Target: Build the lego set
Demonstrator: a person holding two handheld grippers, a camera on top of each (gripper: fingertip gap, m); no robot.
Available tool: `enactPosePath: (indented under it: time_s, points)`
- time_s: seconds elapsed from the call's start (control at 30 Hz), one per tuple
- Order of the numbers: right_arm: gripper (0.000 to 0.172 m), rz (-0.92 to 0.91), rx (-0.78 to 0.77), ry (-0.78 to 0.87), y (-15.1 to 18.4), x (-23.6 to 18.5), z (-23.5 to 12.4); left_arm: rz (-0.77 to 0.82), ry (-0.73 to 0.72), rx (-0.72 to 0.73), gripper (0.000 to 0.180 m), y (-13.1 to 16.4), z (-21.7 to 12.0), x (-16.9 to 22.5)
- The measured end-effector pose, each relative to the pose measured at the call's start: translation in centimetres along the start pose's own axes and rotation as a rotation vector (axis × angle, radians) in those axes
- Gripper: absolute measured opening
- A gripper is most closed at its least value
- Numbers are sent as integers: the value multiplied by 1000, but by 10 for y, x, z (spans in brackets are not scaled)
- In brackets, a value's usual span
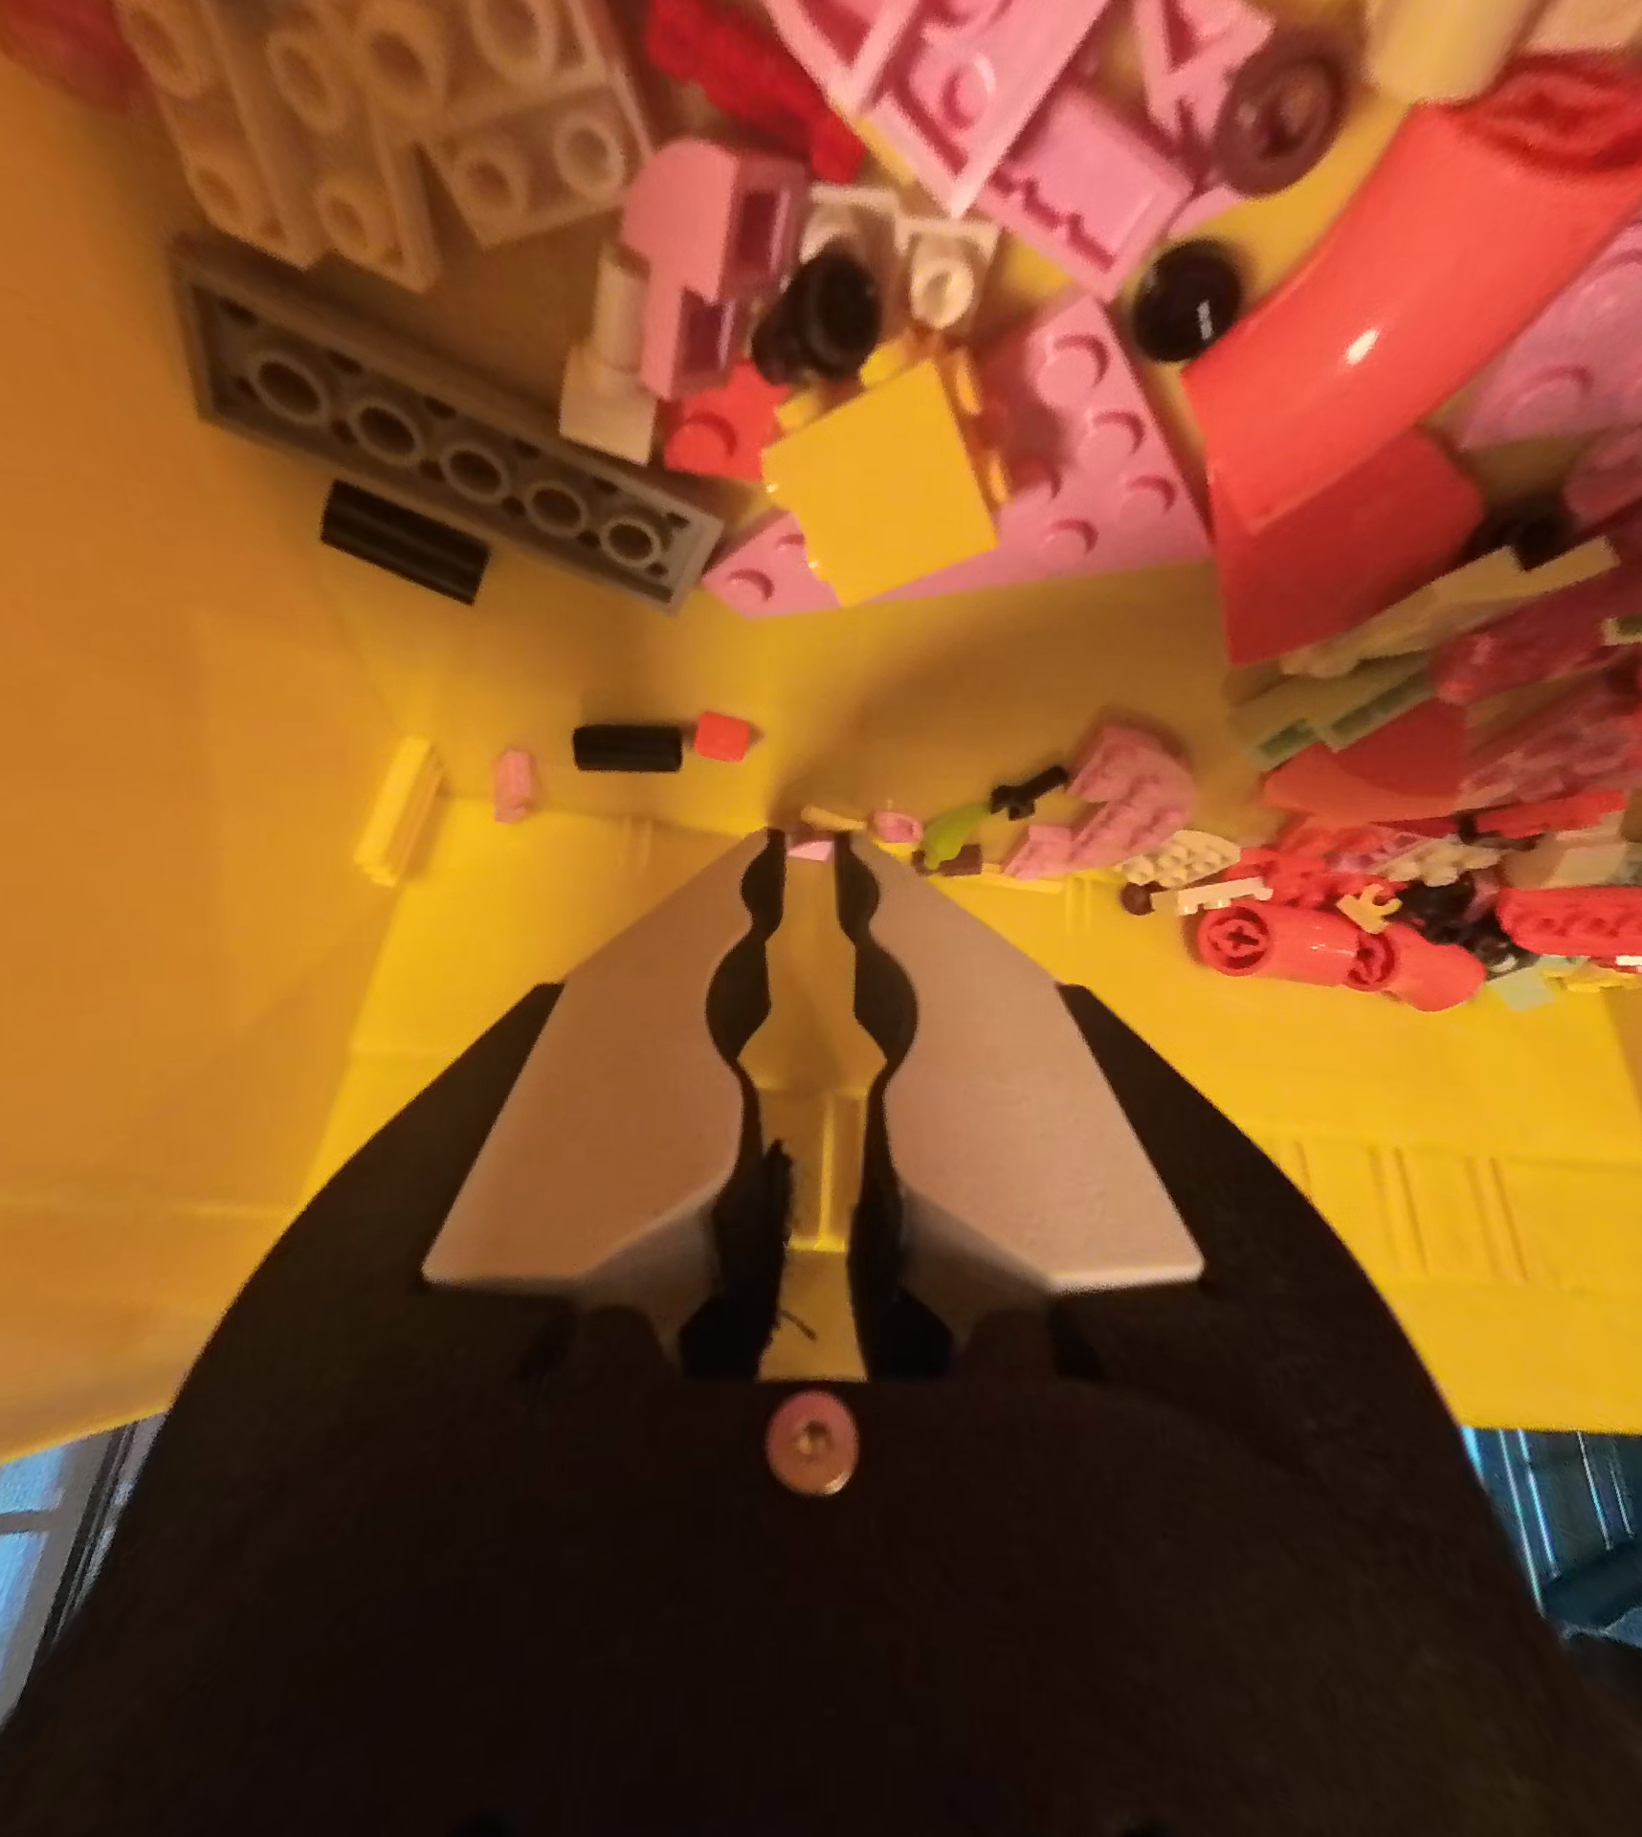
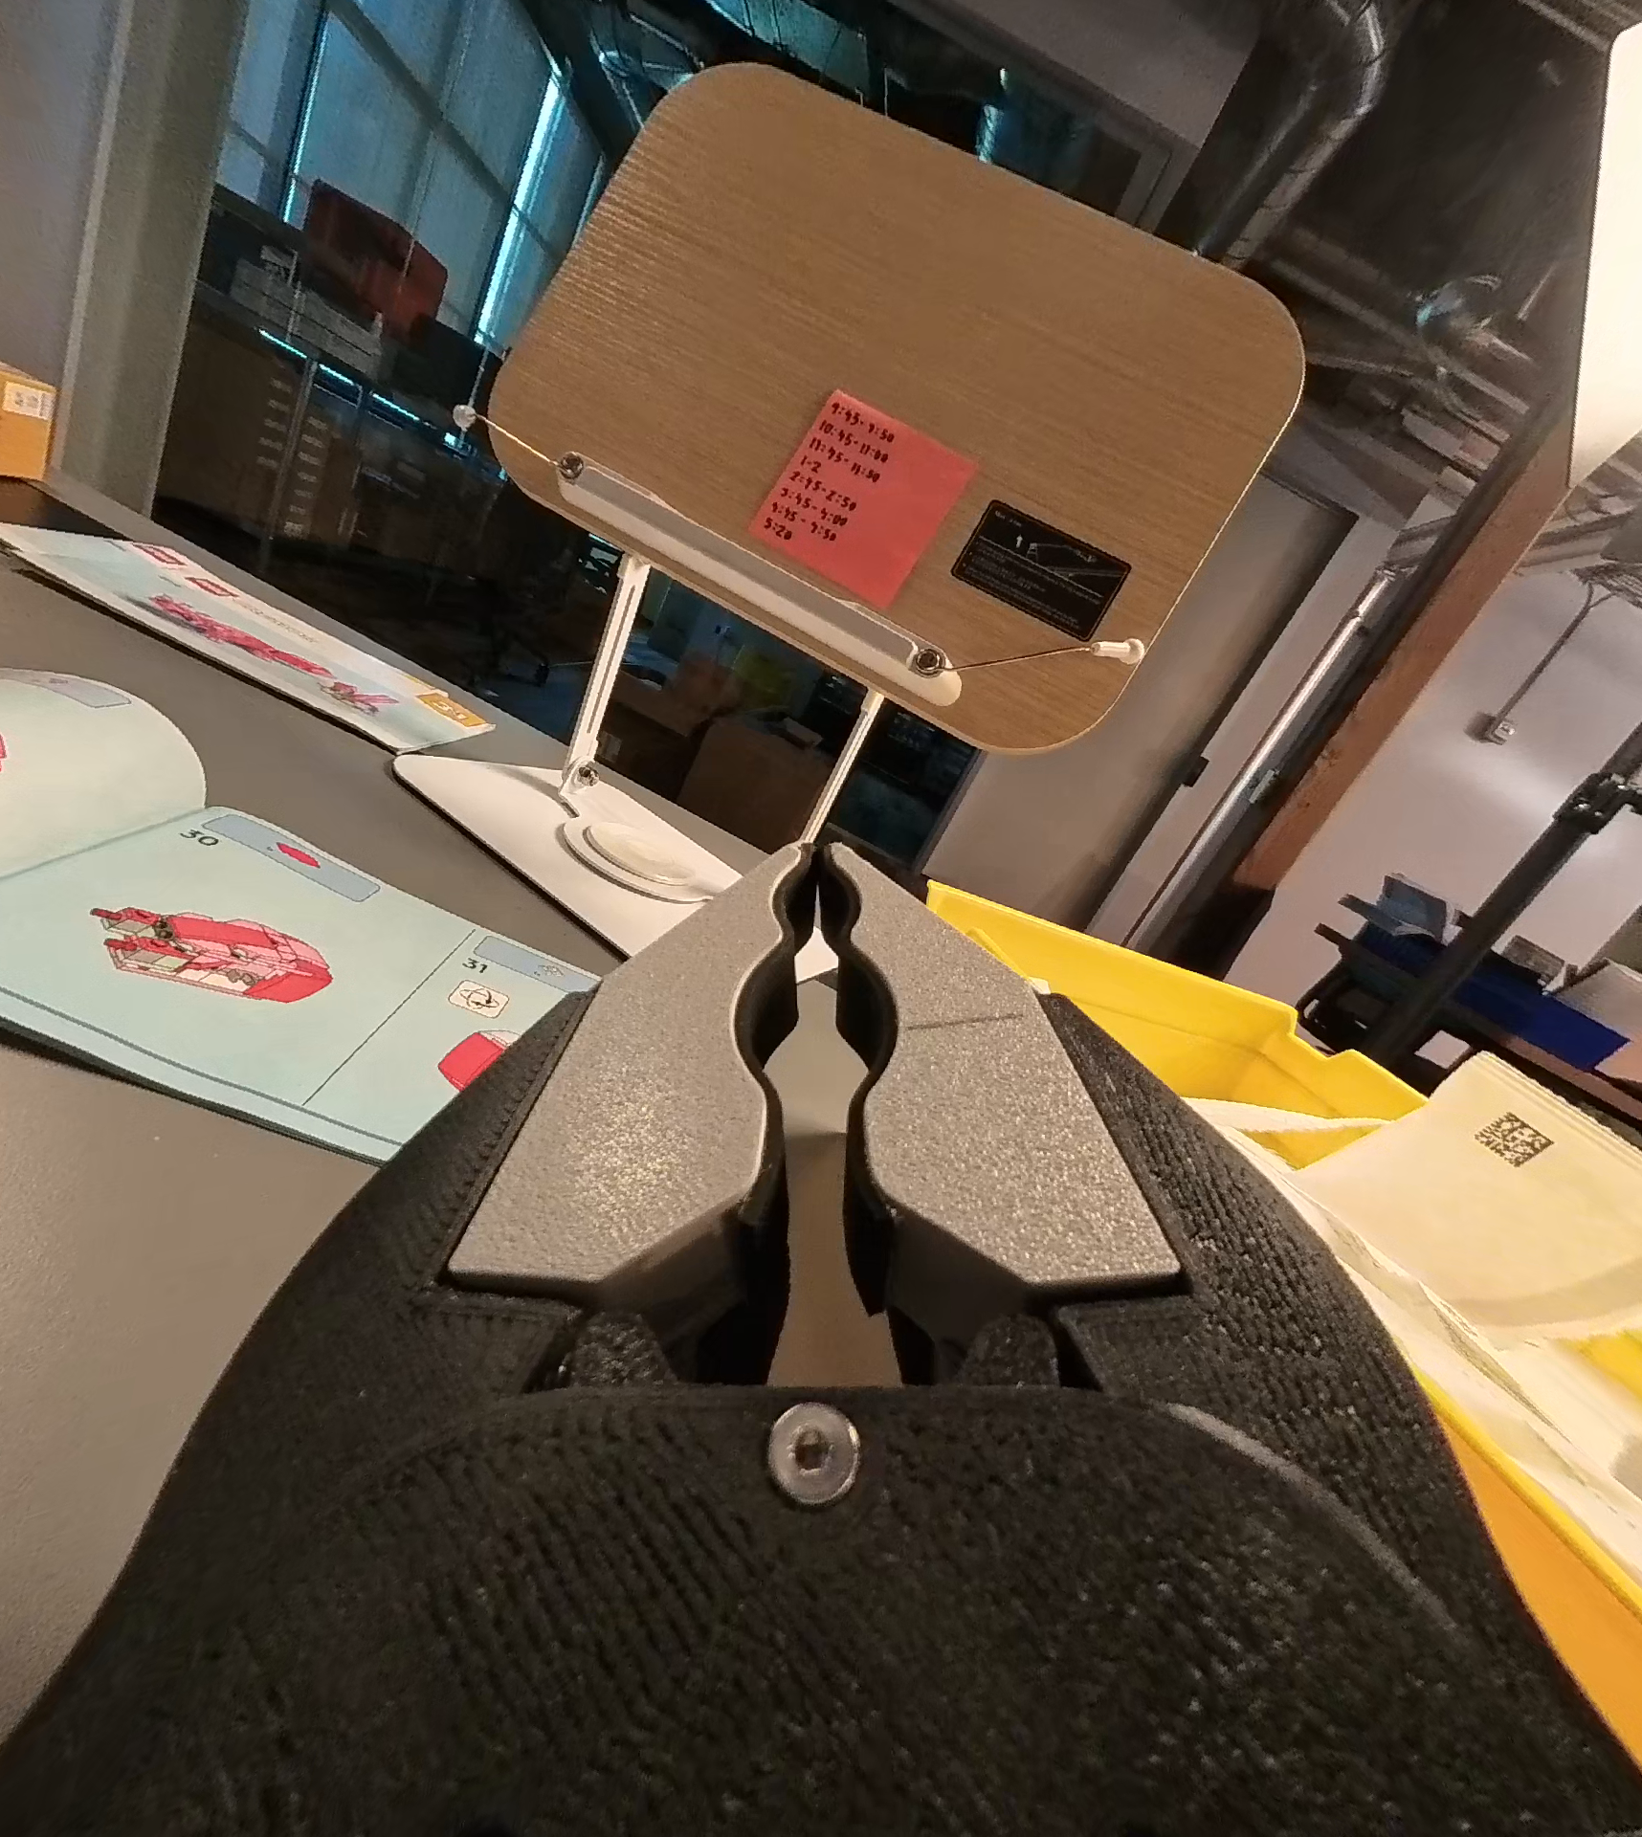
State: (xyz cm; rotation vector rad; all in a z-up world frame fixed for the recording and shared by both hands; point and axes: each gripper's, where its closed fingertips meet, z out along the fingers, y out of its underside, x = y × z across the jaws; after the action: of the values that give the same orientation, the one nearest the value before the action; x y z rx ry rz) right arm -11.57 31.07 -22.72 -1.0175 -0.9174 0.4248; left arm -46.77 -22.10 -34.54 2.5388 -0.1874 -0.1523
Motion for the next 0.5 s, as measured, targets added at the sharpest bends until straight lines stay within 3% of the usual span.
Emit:
enactPosePath:
  time_s: [0.27,0.37,0.5]
  points:
    - [0,8,4,4,0,1,0,-6,-28,6,6,6,-13,1]
    - [0,14,7,4,-1,2,0,-79,-115,99,6,15,-53,-7]
    - [0,24,14,2,-2,2,0,-63,-189,338,6,-1,-131,9]
